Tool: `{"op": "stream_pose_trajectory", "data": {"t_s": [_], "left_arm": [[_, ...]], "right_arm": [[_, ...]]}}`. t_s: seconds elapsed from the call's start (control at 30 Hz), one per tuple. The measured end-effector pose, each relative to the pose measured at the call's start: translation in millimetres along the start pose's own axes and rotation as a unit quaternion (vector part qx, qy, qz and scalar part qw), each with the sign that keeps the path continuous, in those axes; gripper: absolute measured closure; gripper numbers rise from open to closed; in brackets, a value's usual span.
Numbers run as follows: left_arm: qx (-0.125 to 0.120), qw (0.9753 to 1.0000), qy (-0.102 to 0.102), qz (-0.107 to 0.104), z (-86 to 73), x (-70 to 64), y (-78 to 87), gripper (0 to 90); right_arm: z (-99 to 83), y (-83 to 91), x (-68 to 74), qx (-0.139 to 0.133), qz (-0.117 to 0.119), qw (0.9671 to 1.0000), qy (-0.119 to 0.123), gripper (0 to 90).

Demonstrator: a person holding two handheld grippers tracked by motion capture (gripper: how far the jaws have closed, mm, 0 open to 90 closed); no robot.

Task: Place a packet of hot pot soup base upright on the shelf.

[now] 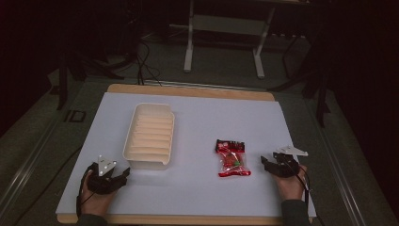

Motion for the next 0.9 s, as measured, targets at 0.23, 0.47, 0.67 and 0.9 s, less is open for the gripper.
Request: {"op": "stream_pose_trajectory", "data": {"t_s": [0.23, 0.47, 0.67, 0.9], "left_arm": [[-0.001, 1.0, -0.003, -0.001, 0.0, -0.8, 0.0, 40.5], [0.001, 1.0, -0.01, 0.001, -0.2, -2.4, -0.8, 40.5], [0.001, 1.0, -0.005, 0.0, -0.3, -1.3, -0.6, 40.3], [0.002, 1.0, -0.008, 0.003, -0.3, -2.0, -0.5, 40.3]], "right_arm": [[4.1, 6.2, 5.0, -0.007, 0.002, 0.9999, 0.013, 47.5], [16.2, 11.1, 16.4, -0.022, 0.009, 0.999, 0.039, 50.7], [24.2, 7.8, 26.7, -0.019, 0.03, 0.9975, 0.061, 52.6], [33.7, 1.8, 32.7, -0.023, 0.034, 0.9966, 0.072, 51.6]]}}
Point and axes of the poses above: each handheld gripper's, and its own axes: y roughly backward along the jaws, z roughly out of its top, x roughly to its left, the point moved 5 cm from there along -y, roughly forward along the jaws, and after that the axes turned 5 degrees about y, right-handed, at the moved point
